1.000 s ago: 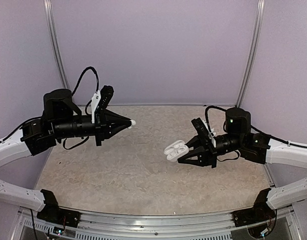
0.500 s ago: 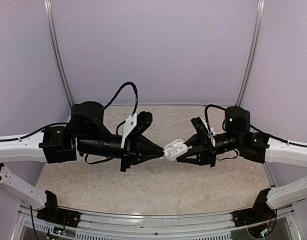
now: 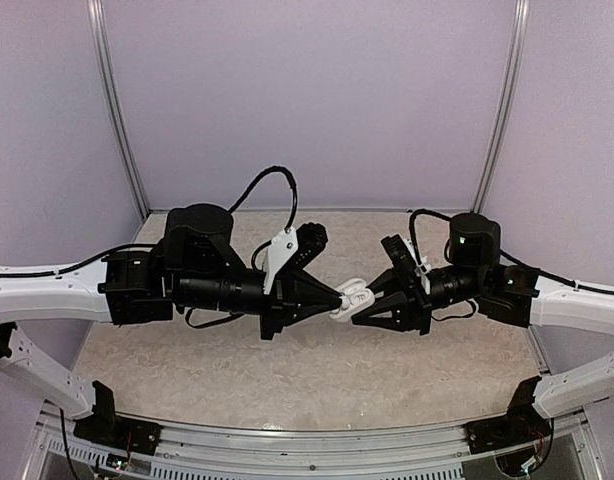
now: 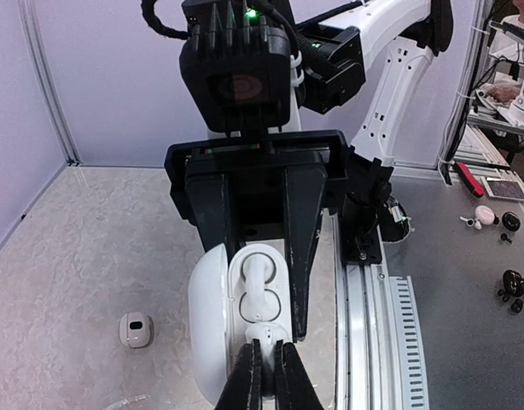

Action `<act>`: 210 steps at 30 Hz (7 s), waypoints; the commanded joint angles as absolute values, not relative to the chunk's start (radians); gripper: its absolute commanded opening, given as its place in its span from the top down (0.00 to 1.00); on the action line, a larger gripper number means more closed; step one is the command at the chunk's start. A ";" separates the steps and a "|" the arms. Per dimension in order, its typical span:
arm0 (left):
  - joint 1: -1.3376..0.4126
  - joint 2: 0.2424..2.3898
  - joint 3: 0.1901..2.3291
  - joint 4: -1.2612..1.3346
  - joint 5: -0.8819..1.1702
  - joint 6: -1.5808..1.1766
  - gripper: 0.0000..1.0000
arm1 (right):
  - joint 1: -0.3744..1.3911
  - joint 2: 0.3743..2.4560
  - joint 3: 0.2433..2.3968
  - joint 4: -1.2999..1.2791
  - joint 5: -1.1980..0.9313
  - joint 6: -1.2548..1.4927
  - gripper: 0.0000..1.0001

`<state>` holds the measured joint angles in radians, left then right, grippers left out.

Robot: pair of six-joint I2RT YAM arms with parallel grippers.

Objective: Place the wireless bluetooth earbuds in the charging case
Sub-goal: Insert the left earbud into the left side groove of the charging case, then adjust the left earbud in the left side groove of the charging case, then close the charging case with the earbuds inside, then pass from the right arm to the left, then place the charging case with the earbuds at the center of the board.

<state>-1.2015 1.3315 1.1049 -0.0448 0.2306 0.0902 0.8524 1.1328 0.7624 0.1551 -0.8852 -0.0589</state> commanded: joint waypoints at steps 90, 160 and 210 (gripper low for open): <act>-1.263 1.338 1.217 -0.186 0.037 0.213 0.78 | 0.860 1.089 0.748 0.241 -0.840 -0.027 1.00; -1.403 1.375 1.048 0.094 -0.417 0.587 0.35 | 0.859 1.171 0.751 0.345 -0.811 0.317 1.00; -1.159 1.577 0.938 0.200 0.167 0.207 0.77 | 0.665 0.891 0.689 0.238 -0.601 0.261 0.12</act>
